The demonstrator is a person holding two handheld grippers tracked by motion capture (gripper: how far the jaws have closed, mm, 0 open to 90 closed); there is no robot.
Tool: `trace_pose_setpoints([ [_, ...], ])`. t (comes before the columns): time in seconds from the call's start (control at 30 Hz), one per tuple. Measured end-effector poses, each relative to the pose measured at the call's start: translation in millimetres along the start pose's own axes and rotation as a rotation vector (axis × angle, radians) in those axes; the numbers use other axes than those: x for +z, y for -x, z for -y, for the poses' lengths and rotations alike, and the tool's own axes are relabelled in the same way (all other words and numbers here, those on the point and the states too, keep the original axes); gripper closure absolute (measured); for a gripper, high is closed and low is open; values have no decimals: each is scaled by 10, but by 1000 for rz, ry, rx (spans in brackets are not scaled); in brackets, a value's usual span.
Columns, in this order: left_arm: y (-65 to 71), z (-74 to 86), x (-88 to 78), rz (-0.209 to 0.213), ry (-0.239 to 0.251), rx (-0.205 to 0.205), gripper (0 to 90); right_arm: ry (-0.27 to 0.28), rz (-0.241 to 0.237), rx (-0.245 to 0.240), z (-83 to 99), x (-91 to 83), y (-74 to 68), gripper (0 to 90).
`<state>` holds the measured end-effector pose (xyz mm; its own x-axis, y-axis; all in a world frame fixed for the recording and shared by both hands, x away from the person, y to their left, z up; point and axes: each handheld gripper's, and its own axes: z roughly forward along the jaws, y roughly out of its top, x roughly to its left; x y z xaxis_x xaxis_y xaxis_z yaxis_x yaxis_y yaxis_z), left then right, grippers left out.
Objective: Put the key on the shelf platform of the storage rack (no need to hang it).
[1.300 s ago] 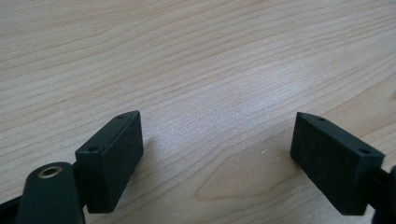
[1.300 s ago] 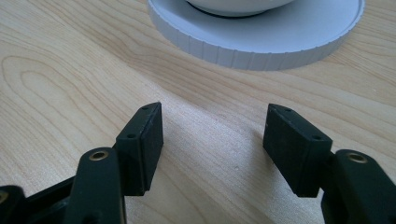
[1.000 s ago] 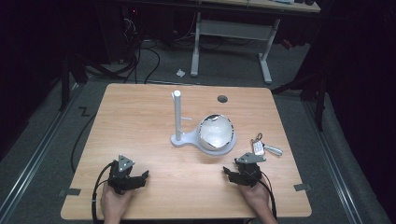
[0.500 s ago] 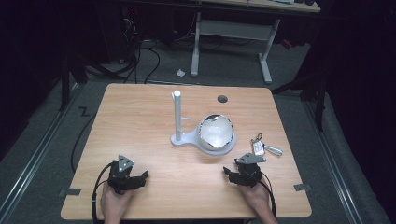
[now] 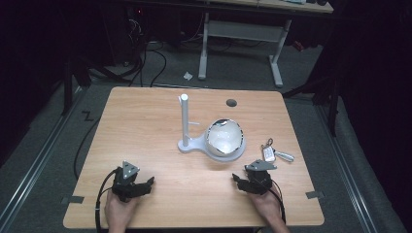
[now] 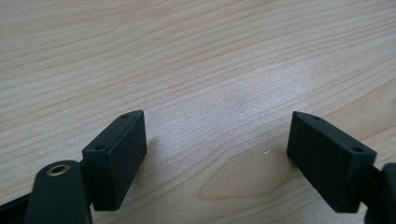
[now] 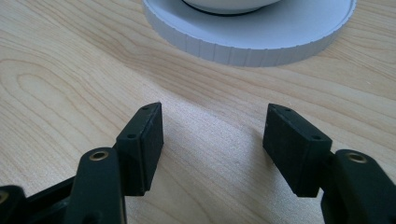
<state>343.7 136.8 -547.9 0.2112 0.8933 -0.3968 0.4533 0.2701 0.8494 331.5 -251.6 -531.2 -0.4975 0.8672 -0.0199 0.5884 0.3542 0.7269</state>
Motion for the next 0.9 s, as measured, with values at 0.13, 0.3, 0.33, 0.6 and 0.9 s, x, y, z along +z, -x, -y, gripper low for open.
trace_pose_setpoints([
  [0.13, 0, 0, 0, 0, 0, 0, 204, 0, 1, 1, 0, 0, -2, 384],
  [0.3, 0, 1, -2, 0, 0, 1, 204, -7, 2, 2, -3, -8, 2, 397],
  [0.33, 0, 1, -3, 0, -1, 1, 204, -9, 7, 4, -3, -12, 2, 400],
  [0.6, 2, 1, -4, 2, -1, -1, 203, -15, 24, 0, -7, -74, 5, 416],
  [0.9, 12, 11, -13, 23, -11, 10, 199, 24, 33, 39, -3, -277, 108, 411],
])
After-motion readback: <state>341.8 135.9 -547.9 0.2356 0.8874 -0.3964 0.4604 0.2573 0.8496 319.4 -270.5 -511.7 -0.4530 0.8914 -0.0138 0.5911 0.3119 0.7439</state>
